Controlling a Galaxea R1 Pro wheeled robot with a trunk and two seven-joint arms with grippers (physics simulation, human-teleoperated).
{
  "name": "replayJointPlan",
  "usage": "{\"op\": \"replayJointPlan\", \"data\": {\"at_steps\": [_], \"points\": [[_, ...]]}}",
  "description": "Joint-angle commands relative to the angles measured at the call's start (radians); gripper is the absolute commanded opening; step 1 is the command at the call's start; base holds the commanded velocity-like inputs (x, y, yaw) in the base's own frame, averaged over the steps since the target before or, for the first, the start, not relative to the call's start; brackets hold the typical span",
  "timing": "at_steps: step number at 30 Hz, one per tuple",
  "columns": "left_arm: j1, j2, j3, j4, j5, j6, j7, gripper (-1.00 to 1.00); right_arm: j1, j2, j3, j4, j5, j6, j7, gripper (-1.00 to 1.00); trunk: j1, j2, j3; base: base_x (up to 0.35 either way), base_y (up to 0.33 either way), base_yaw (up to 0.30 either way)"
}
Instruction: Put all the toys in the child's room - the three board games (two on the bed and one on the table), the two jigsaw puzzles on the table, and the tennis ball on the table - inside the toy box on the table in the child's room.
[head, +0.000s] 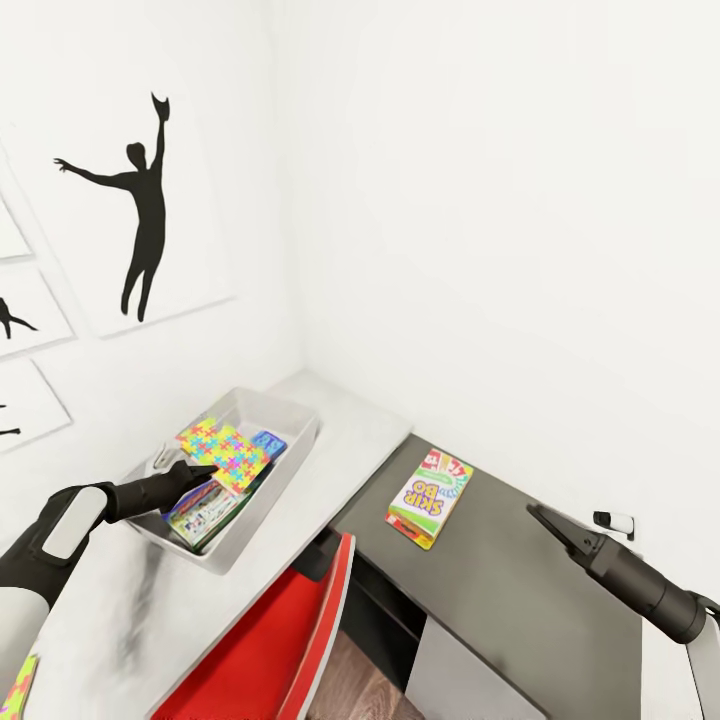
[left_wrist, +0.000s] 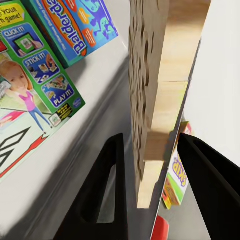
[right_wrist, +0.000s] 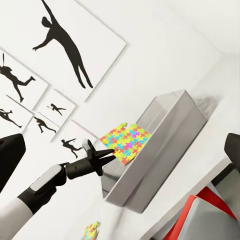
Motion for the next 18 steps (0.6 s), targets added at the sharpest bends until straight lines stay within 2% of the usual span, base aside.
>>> {"op": "replayJointPlan", "data": {"at_steps": [1, 10, 18], "points": [[-0.001, 0.000, 0.003, 0.000, -0.003, 0.006, -0.005, -1.00, -0.001, 0.000, 0.000, 0.000, -0.003, 0.008, 0.001, 1.00, 0.000, -0.002, -0.003, 0.000, 0.000, 0.000], [-0.001, 0.004, 0.003, 0.000, -0.003, 0.004, -0.007, -1.00, -0.001, 0.000, -0.001, 0.000, -0.003, 0.008, 0.002, 1.00, 0.000, -0.002, -0.018, 0.000, 0.000, 0.000], [-0.001, 0.006, 0.004, 0.000, -0.003, 0.000, -0.008, -1.00, 0.000, 0.001, -0.016, 0.002, -0.003, 0.005, 0.004, 1.00, 0.000, -0.002, -0.020, 0.000, 0.000, 0.000]]}}
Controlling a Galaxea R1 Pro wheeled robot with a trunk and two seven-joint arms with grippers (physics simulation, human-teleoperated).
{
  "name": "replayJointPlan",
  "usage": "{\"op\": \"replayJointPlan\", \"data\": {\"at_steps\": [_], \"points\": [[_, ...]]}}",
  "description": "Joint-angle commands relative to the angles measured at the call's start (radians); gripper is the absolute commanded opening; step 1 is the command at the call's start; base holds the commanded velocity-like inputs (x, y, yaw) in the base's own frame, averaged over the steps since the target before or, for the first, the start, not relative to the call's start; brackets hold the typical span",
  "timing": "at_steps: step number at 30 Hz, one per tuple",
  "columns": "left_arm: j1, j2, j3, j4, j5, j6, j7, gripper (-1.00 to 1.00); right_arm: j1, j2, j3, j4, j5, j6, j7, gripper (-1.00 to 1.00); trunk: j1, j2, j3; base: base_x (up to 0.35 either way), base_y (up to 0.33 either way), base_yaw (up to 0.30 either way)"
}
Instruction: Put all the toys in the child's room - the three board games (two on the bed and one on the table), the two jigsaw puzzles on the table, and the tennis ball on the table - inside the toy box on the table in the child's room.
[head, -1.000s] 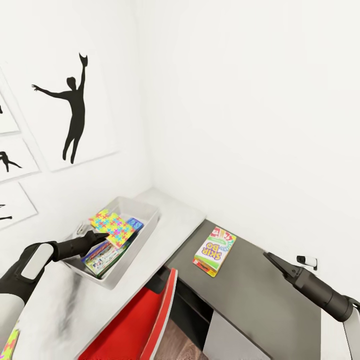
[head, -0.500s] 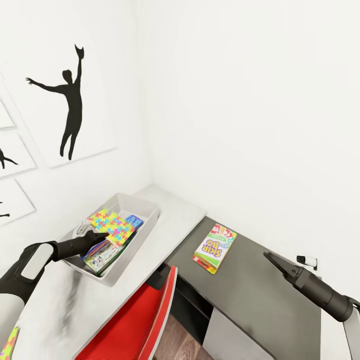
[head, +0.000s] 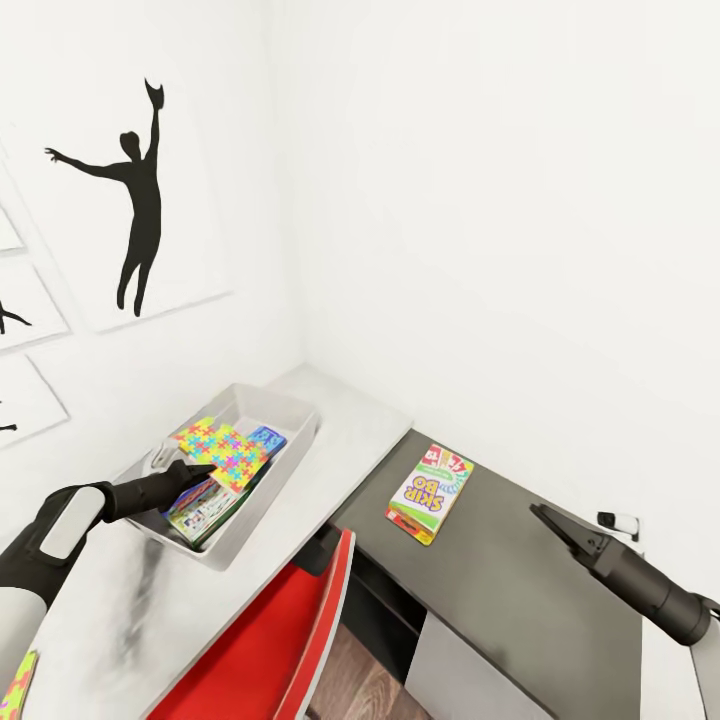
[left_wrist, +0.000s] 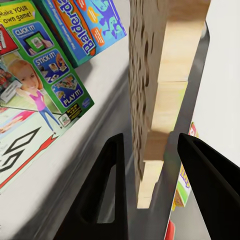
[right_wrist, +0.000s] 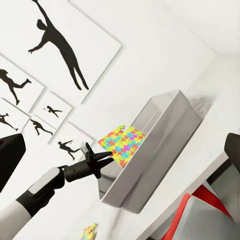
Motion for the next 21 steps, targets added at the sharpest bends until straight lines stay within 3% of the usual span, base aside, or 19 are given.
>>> {"op": "replayJointPlan", "data": {"at_steps": [1, 18, 19, 21], "points": [[-0.001, 0.000, 0.003, 0.000, -0.003, 0.005, -0.004, -1.00, -0.001, 0.000, -0.002, 0.000, -0.002, 0.007, 0.001, 1.00, 0.000, -0.001, -0.002, 0.000, 0.000, 0.000], [-0.001, 0.002, 0.004, -0.001, -0.003, 0.004, -0.004, -1.00, 0.000, 0.000, -0.007, 0.004, -0.005, 0.004, 0.002, 1.00, 0.000, -0.001, -0.002, 0.000, 0.000, 0.000], [-0.001, 0.002, 0.004, -0.001, -0.003, 0.004, -0.004, 1.00, 0.000, 0.000, -0.007, 0.004, -0.006, 0.004, 0.003, 1.00, 0.000, -0.001, -0.002, 0.000, 0.000, 0.000], [-0.001, 0.002, 0.004, -0.001, -0.003, 0.004, -0.004, 1.00, 0.000, 0.000, -0.007, 0.004, -0.006, 0.004, 0.003, 1.00, 0.000, -0.001, -0.002, 0.000, 0.000, 0.000]]}}
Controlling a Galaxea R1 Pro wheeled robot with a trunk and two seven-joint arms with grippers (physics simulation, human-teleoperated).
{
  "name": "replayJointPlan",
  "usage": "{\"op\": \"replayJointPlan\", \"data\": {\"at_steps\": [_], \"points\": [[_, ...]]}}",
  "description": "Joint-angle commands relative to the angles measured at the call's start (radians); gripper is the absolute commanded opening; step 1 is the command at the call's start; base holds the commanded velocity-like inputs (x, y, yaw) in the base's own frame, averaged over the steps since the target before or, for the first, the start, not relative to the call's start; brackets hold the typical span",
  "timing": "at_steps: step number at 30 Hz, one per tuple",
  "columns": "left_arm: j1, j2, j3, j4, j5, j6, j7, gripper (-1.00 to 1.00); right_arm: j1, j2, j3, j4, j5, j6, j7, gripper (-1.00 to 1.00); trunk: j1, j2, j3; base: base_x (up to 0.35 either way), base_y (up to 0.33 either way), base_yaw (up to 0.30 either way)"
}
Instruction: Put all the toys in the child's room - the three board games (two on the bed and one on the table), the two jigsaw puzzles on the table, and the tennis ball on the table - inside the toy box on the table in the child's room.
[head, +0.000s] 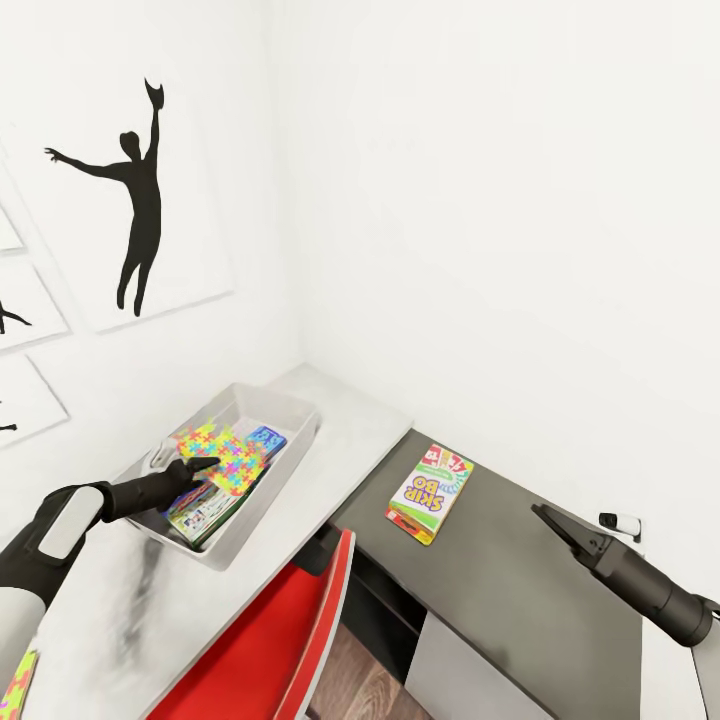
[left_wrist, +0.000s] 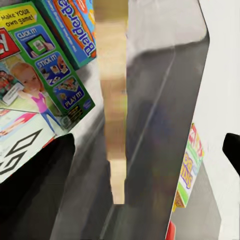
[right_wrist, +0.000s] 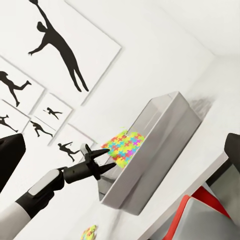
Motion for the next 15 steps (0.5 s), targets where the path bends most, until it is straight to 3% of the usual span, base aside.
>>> {"op": "replayJointPlan", "data": {"at_steps": [1, 15], "points": [[-0.001, 0.000, 0.003, 0.000, -0.003, 0.006, -0.004, 1.00, -0.001, 0.000, 0.000, 0.000, -0.003, 0.008, 0.001, 1.00, 0.000, -0.001, -0.002, 0.000, 0.000, 0.000], [-0.001, 0.002, 0.003, 0.000, -0.003, 0.006, -0.005, 1.00, 0.000, -0.001, 0.000, 0.000, -0.003, 0.008, 0.001, 1.00, 0.000, -0.001, -0.002, 0.000, 0.000, 0.000]]}}
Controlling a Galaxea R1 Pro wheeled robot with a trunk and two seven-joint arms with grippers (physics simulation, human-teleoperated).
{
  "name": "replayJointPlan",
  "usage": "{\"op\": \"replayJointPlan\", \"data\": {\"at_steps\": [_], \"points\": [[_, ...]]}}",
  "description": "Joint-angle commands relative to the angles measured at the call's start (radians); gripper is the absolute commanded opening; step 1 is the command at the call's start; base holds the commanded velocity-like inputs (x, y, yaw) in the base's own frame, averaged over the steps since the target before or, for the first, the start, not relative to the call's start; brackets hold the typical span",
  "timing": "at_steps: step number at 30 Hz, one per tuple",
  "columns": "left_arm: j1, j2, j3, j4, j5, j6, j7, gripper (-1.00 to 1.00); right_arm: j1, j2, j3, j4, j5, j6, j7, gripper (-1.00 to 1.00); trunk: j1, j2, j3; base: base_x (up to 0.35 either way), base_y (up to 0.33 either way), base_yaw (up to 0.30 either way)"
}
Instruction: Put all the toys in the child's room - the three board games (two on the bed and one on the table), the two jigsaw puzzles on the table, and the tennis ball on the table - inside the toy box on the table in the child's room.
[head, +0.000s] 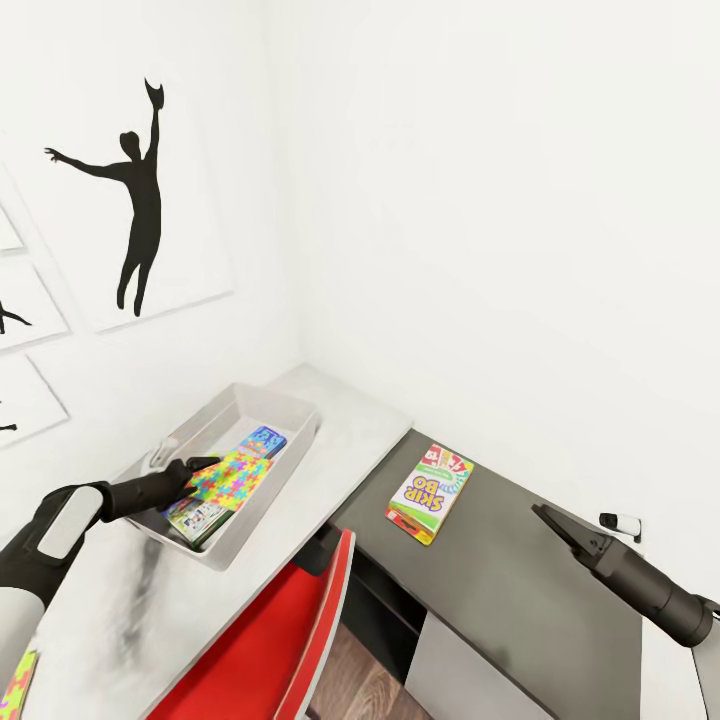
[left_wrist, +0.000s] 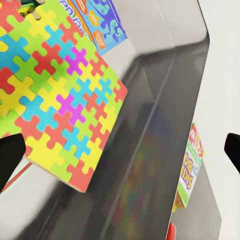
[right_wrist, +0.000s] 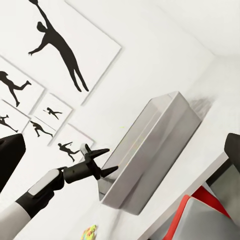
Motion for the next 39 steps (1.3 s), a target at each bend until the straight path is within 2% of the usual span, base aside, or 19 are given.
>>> {"op": "replayJointPlan", "data": {"at_steps": [1, 7, 11, 19, 20, 23, 24, 26, 27, 29, 32, 33, 37, 38, 39], "points": [[-0.001, 0.001, 0.003, -0.001, -0.002, 0.006, -0.005, 1.00, -0.001, 0.000, 0.000, 0.000, -0.003, 0.008, 0.001, 1.00, 0.000, -0.001, -0.002, 0.000, 0.000, 0.000], [-0.001, 0.011, 0.008, -0.006, 0.004, 0.007, -0.015, 1.00, -0.001, 0.000, 0.000, 0.000, -0.002, 0.008, 0.001, 1.00, 0.000, -0.001, -0.002, 0.000, 0.000, 0.000], [0.000, 0.033, 0.024, -0.027, 0.009, 0.015, -0.062, 1.00, -0.001, 0.000, 0.000, 0.000, -0.002, 0.008, 0.002, 1.00, 0.000, -0.001, -0.002, 0.000, 0.000, 0.000], [0.013, 0.129, 0.033, -0.091, 0.005, 0.081, -0.302, 1.00, -0.001, 0.000, 0.000, -0.002, -0.005, 0.007, 0.007, 1.00, 0.000, -0.001, -0.001, 0.000, 0.000, 0.000], [0.016, 0.149, 0.032, -0.094, 0.003, 0.089, -0.354, 1.00, -0.001, 0.000, 0.000, -0.003, -0.004, 0.007, 0.015, 1.00, 0.000, -0.001, -0.001, 0.000, 0.000, 0.000], [0.031, 0.182, 0.032, -0.099, 0.001, 0.096, -0.433, 1.00, 0.001, 0.000, -0.001, -0.004, -0.002, 0.006, 0.038, 1.00, 0.000, -0.001, 0.002, 0.000, 0.000, 0.000], [0.039, 0.194, 0.031, -0.102, 0.001, 0.097, -0.461, 1.00, 0.002, 0.000, -0.001, -0.004, -0.001, 0.005, 0.048, 1.00, 0.000, -0.001, 0.004, 0.000, 0.000, 0.000], [0.075, 0.234, 0.031, -0.114, -0.001, 0.099, -0.567, 1.00, 0.007, 0.000, -0.008, -0.004, 0.001, 0.003, 0.075, 1.00, 0.000, -0.001, 0.006, 0.000, 0.000, 0.000], [0.086, 0.243, 0.031, -0.116, -0.001, 0.098, -0.592, 1.00, 0.008, 0.000, -0.012, -0.004, 0.001, 0.003, 0.079, 1.00, 0.000, -0.001, 0.008, 0.000, 0.000, 0.000], [0.137, 0.277, 0.030, -0.120, -0.004, 0.088, -0.677, 1.00, 0.014, 0.001, -0.023, -0.005, 0.002, 0.003, 0.088, 1.00, 0.000, -0.001, 0.011, 0.000, 0.000, 0.000], [0.183, 0.294, 0.031, -0.125, -0.004, 0.064, -0.726, 1.00, 0.020, 0.001, -0.028, -0.006, 0.002, 0.002, 0.092, 1.00, 0.000, -0.001, 0.016, 0.000, 0.000, 0.000], [0.215, 0.302, 0.031, -0.127, -0.004, 0.041, -0.758, 1.00, 0.022, 0.001, -0.029, -0.007, 0.002, 0.002, 0.094, 1.00, 0.000, -0.001, 0.017, 0.000, 0.000, 0.000], [0.275, 0.310, 0.031, -0.130, -0.004, -0.006, -0.842, 1.00, 0.025, 0.001, -0.031, -0.007, 0.002, 0.001, 0.096, 1.00, 0.000, -0.001, 0.024, 0.000, 0.000, 0.000], [0.290, 0.311, 0.031, -0.130, -0.005, -0.016, -0.868, 1.00, 0.025, 0.001, -0.032, -0.007, 0.002, 0.001, 0.097, 1.00, 0.000, -0.001, 0.025, 0.000, 0.000, 0.000], [0.316, 0.313, 0.031, -0.131, -0.005, -0.038, -0.923, 1.00, 0.026, 0.001, -0.032, -0.008, 0.002, 0.001, 0.097, 1.00, 0.000, -0.001, 0.027, 0.000, 0.000, 0.000]]}}
